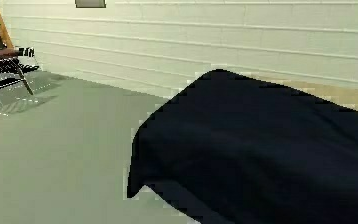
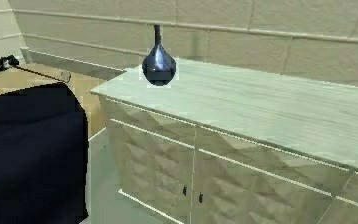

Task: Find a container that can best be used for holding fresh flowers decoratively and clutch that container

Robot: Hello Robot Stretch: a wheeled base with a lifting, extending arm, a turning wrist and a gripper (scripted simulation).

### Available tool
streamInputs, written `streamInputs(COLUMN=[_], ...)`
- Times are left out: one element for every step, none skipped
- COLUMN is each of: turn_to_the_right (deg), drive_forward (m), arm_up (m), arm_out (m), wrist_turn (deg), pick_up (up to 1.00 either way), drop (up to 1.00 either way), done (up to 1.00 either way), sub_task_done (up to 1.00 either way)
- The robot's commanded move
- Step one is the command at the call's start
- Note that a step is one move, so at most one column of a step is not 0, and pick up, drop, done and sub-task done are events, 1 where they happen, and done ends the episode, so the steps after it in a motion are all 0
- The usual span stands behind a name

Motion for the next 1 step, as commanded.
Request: streamInputs(turn_to_the_right=[45.0], drive_forward=[0.0], arm_up=[0.0], arm_out=[0.0], wrist_turn=[0.0], pick_up=[0.0], drop=[0.0], done=[0.0], sub_task_done=[0.0])
